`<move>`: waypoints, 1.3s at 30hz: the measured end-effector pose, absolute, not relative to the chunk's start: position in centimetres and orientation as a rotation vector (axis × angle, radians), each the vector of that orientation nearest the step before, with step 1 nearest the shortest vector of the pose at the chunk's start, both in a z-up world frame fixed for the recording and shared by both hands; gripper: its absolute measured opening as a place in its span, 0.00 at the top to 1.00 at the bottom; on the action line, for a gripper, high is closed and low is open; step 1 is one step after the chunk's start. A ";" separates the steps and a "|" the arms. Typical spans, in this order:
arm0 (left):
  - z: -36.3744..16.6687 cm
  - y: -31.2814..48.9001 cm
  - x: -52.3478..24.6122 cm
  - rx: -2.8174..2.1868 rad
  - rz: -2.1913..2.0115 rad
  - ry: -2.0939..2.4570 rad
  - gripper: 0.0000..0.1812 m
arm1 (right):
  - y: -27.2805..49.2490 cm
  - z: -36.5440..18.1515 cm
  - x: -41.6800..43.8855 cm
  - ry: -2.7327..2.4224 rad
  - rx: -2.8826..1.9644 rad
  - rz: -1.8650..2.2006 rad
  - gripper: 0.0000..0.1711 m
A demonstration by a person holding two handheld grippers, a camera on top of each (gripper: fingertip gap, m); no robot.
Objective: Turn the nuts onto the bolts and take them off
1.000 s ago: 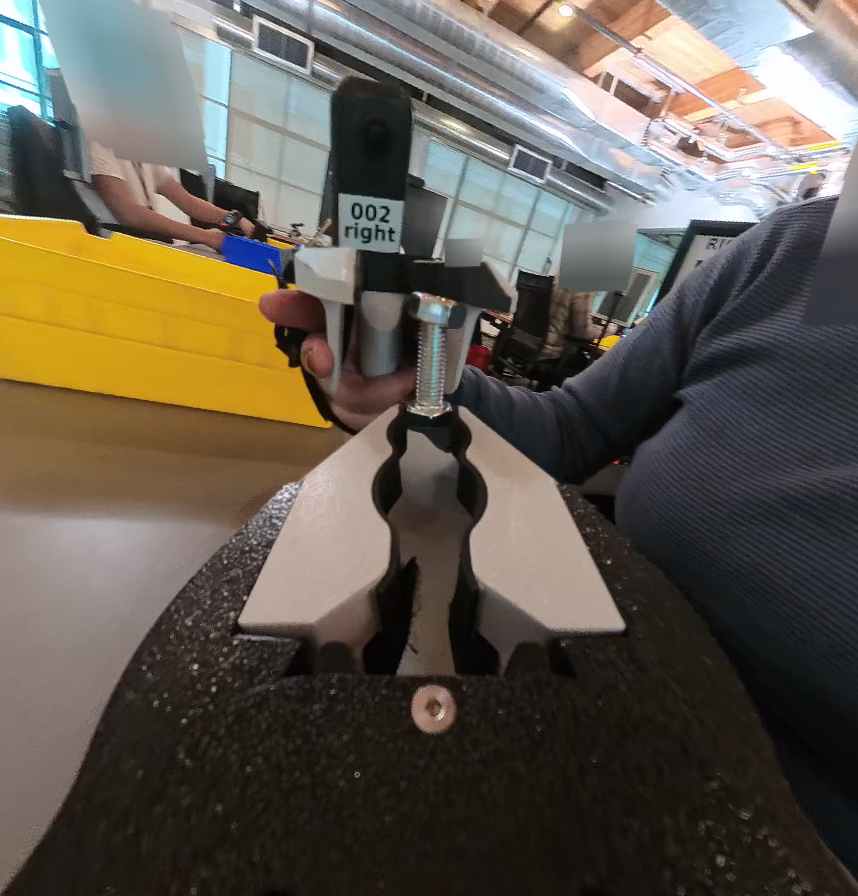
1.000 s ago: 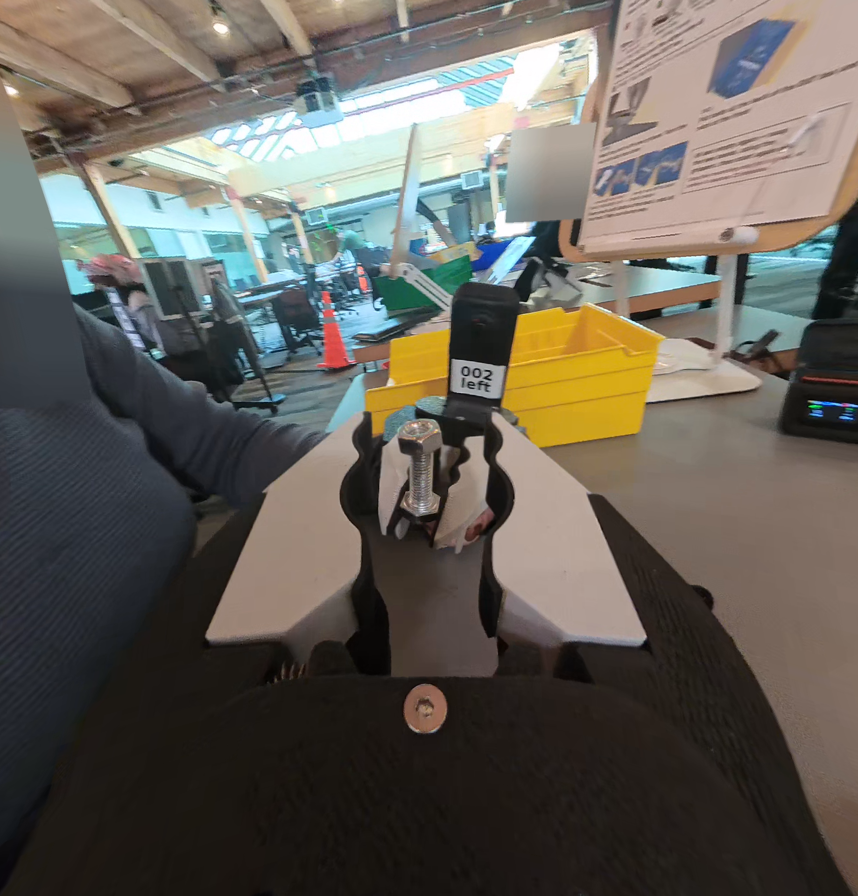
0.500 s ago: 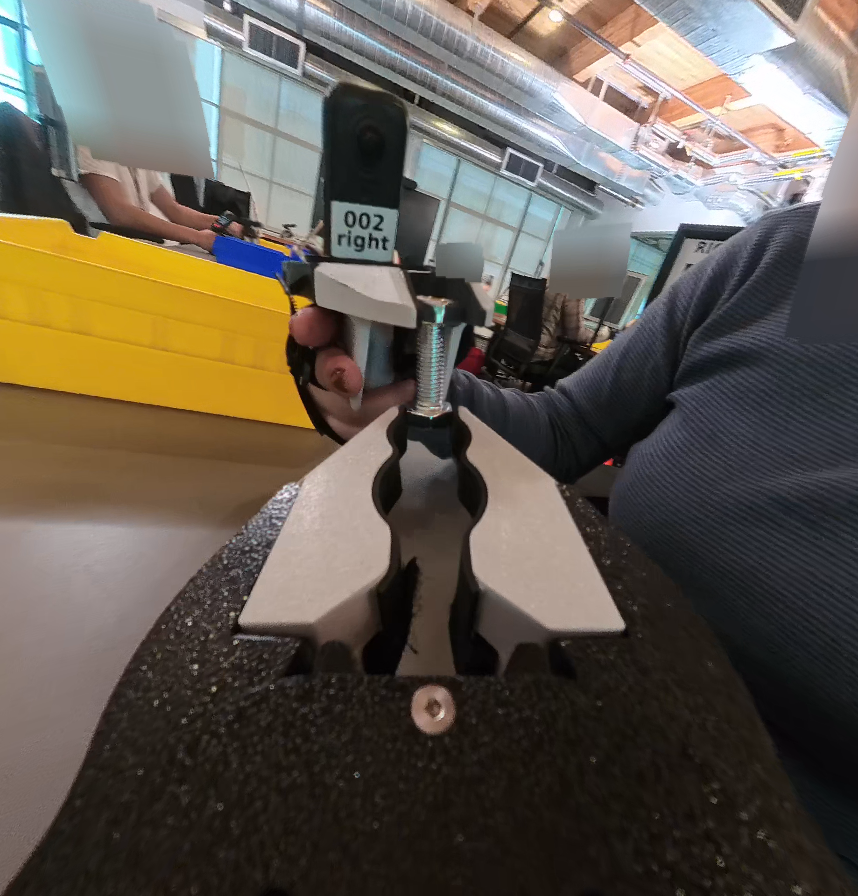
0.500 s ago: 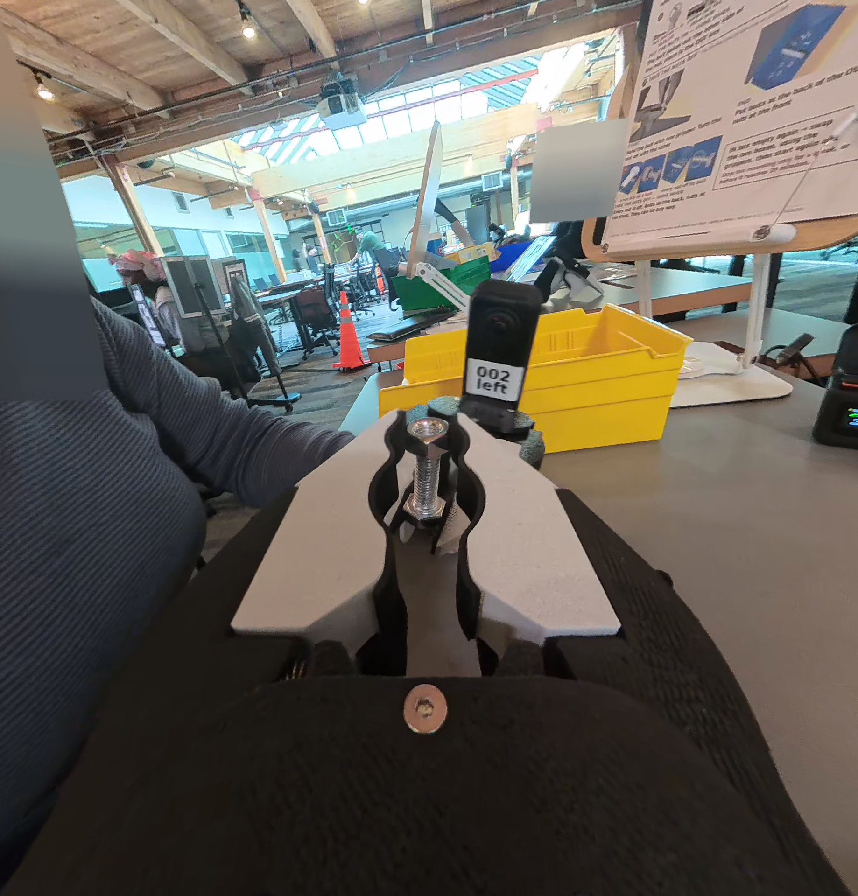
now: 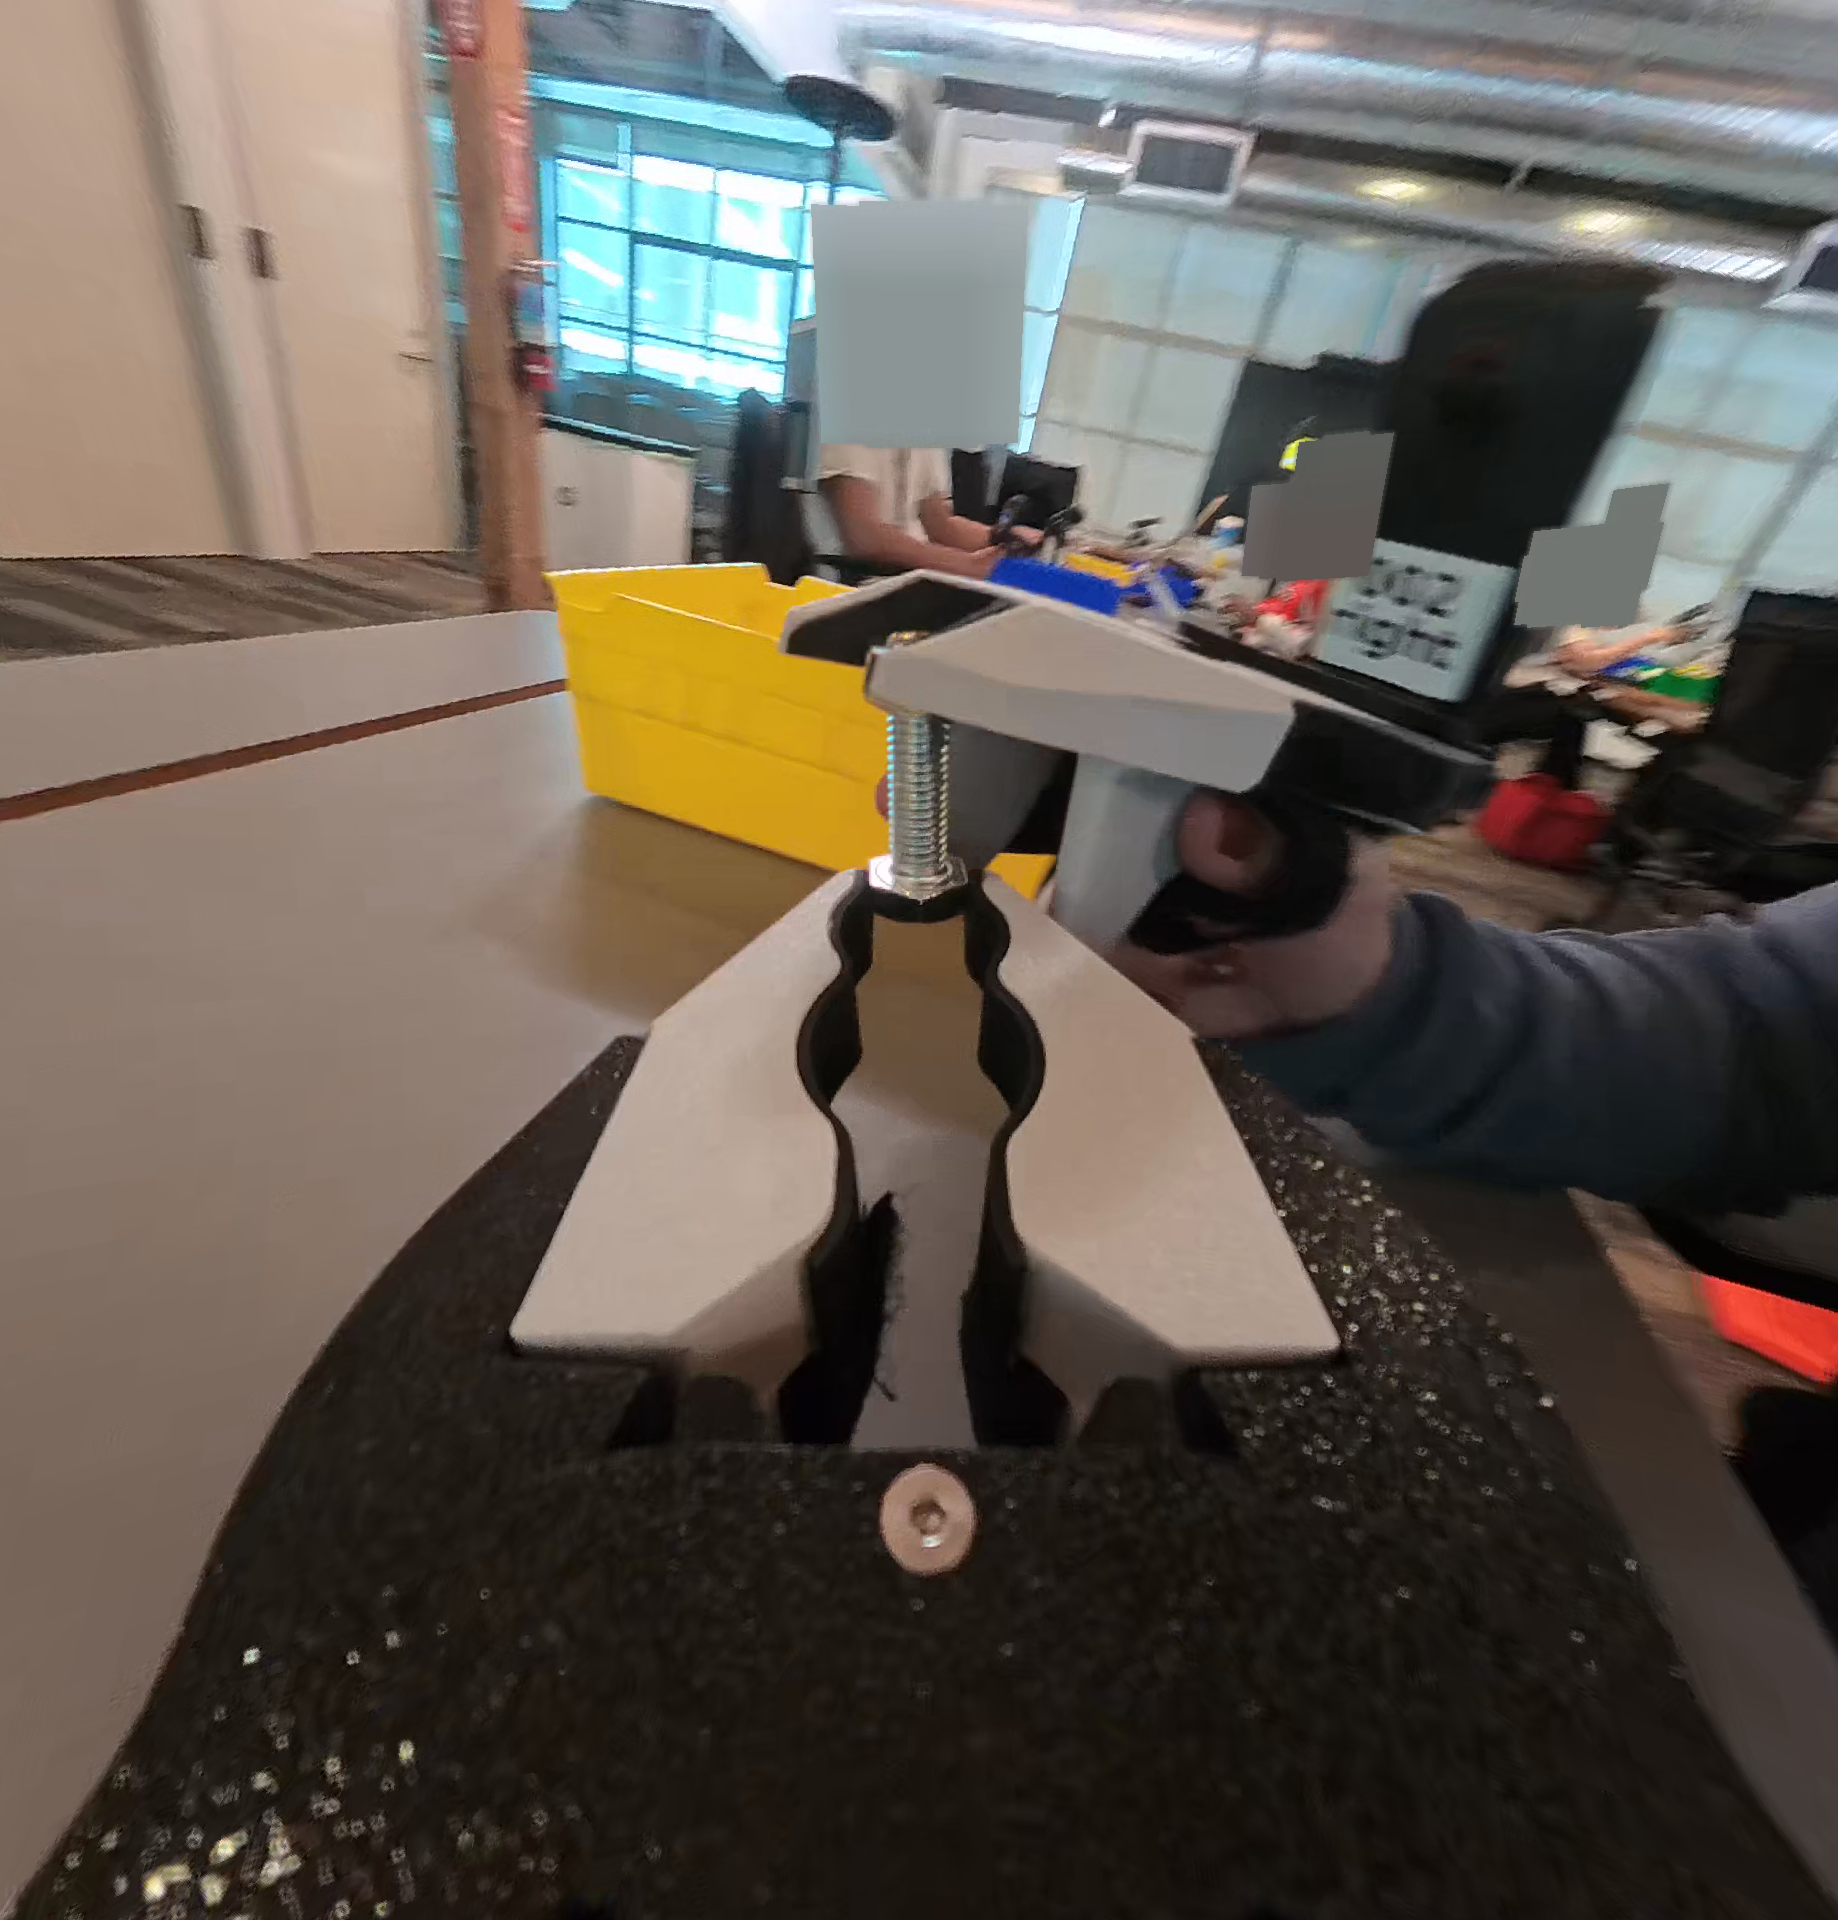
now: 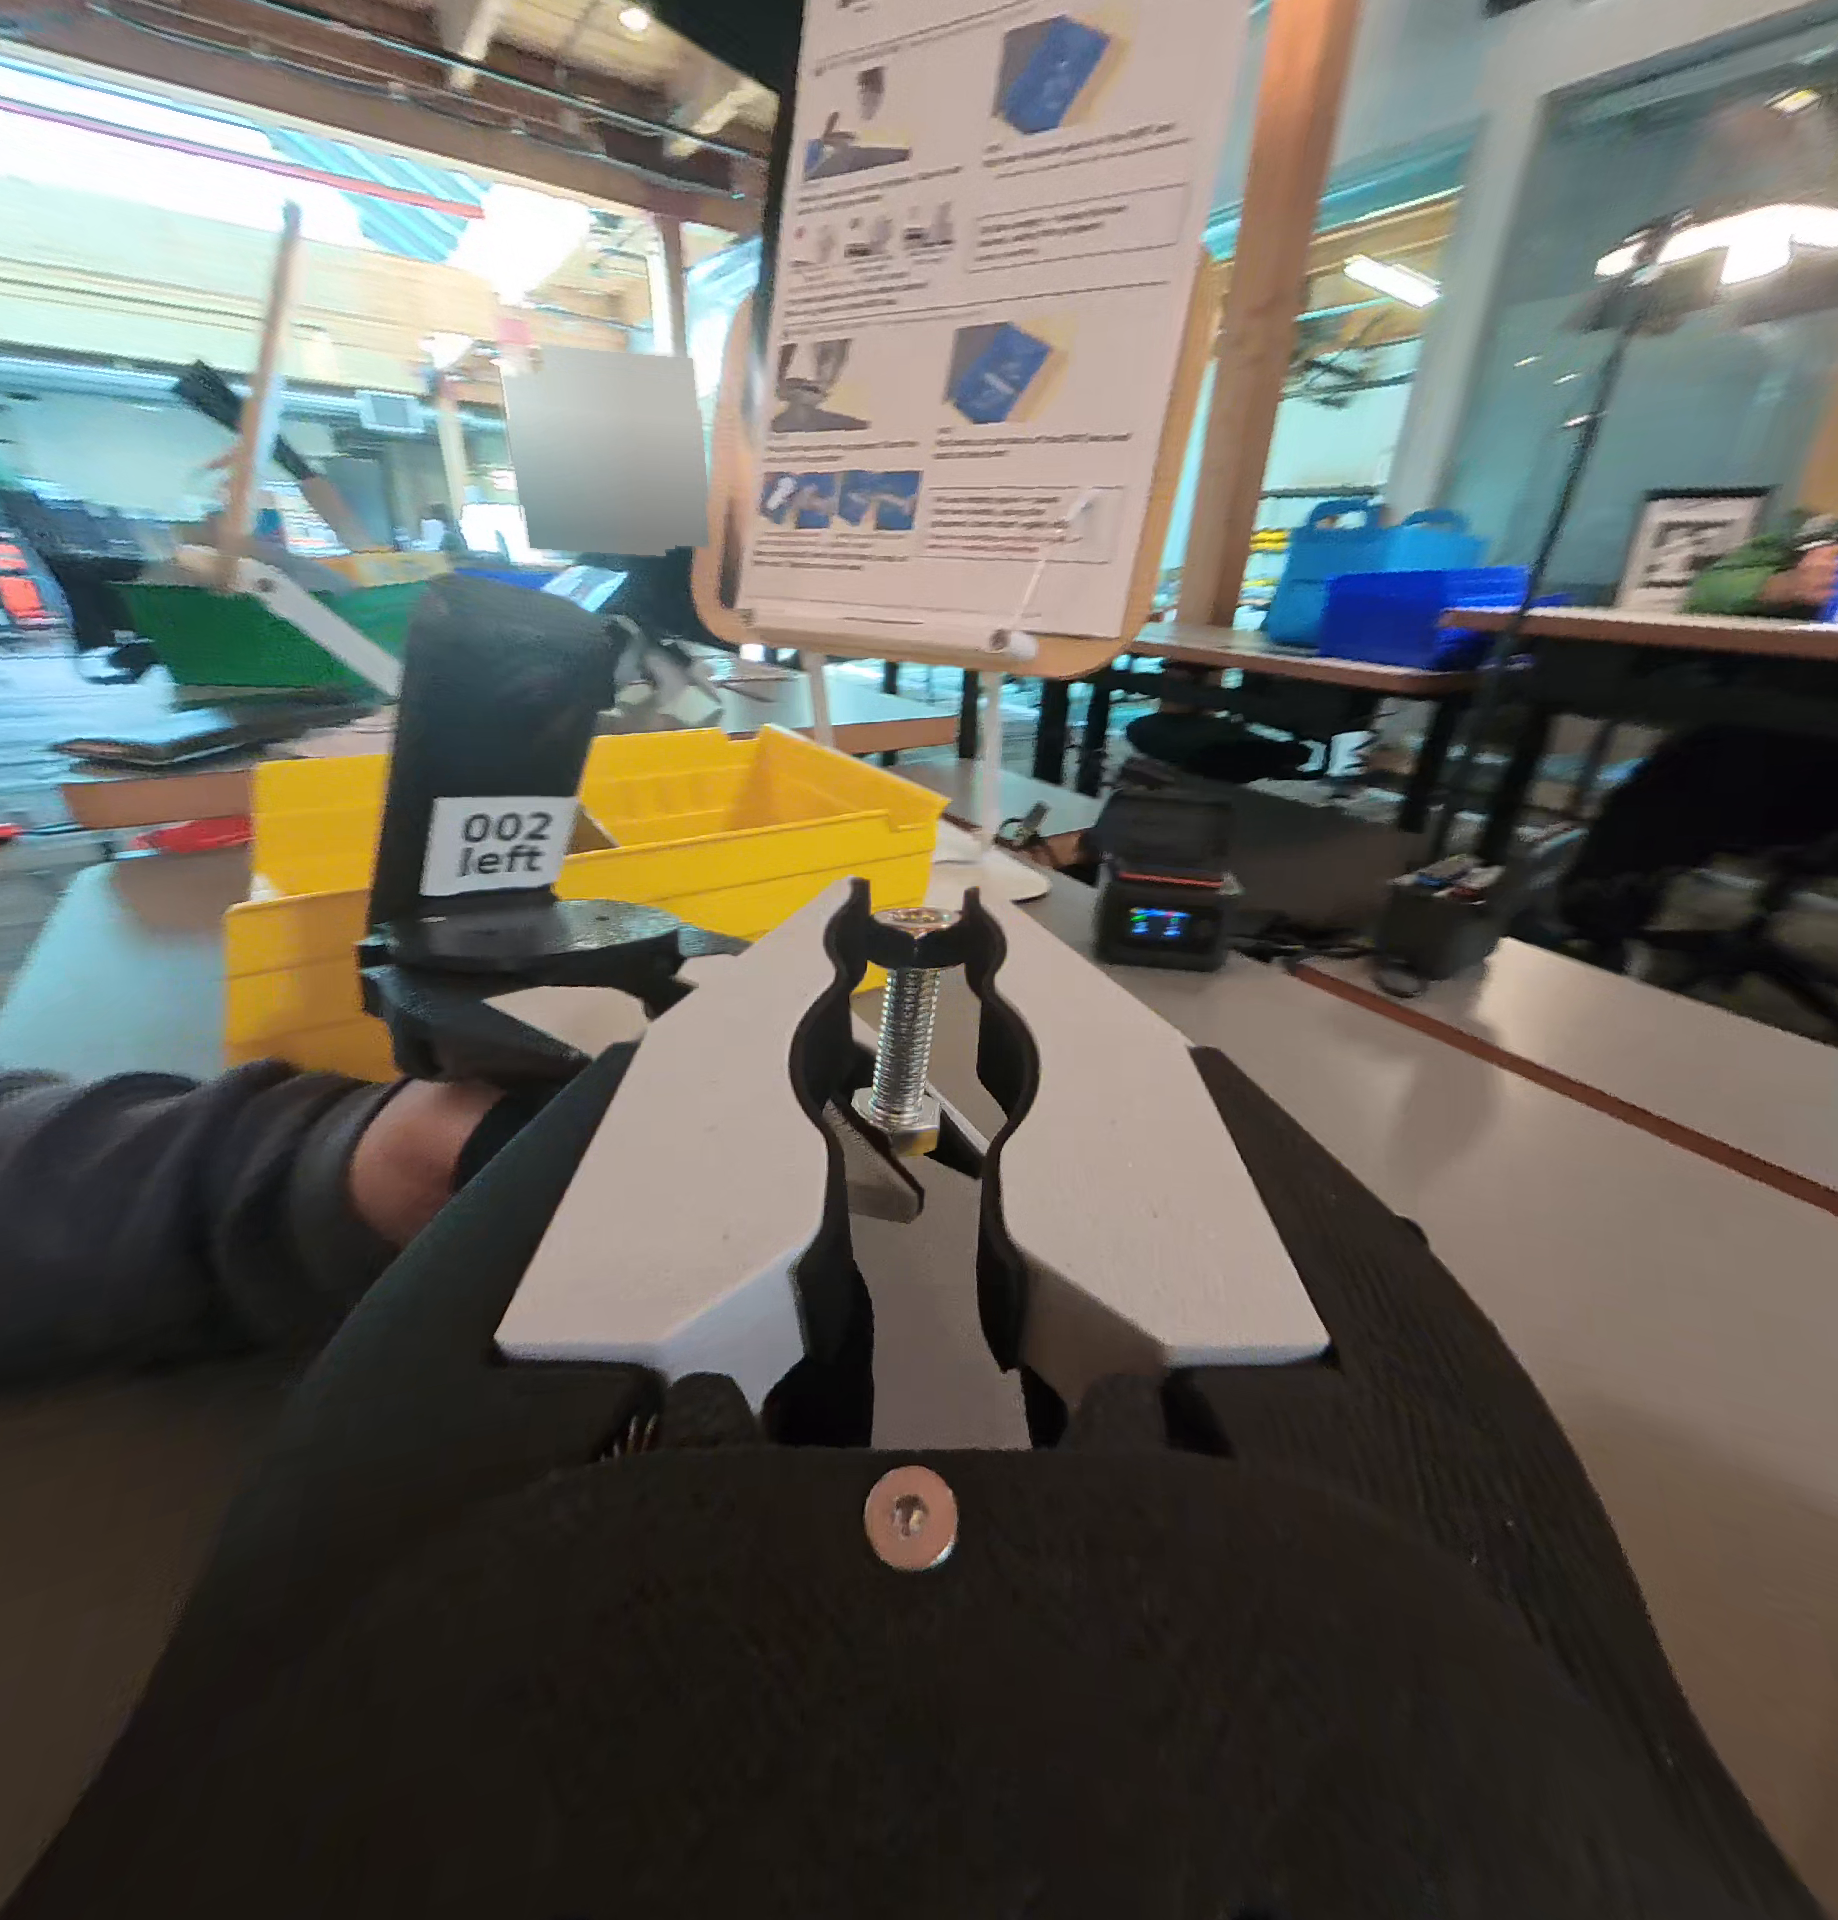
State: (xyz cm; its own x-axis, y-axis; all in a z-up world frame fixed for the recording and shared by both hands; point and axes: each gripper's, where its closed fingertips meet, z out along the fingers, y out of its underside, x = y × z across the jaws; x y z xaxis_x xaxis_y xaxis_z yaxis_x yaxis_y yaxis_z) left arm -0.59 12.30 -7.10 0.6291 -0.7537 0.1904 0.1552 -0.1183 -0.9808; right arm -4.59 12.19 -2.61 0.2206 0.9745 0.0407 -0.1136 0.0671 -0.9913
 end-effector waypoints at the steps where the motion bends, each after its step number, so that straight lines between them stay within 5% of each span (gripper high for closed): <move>1: -7.1 12.3 -0.6 -1.500 -0.820 0.528 0.91 | 12.3 -2.5 -4.6 -0.960 -1.168 1.033 0.90; 5: -7.3 12.5 -0.7 -1.509 -0.833 0.516 0.91 | 12.6 -2.9 -4.7 -0.927 -1.169 0.952 0.90; 8: -7.4 12.8 -1.2 -1.522 -0.838 0.492 0.91 | 12.2 -3.0 -4.9 -0.969 -1.169 1.006 0.74; 12: -7.8 12.7 -1.0 -1.543 -0.850 0.518 0.91 | 11.7 -3.3 -5.2 -1.028 -1.185 1.070 0.67; 39: -9.2 13.9 -1.8 -1.592 -0.641 0.540 0.91 | 11.2 -5.0 -6.0 -1.102 -1.221 1.112 0.60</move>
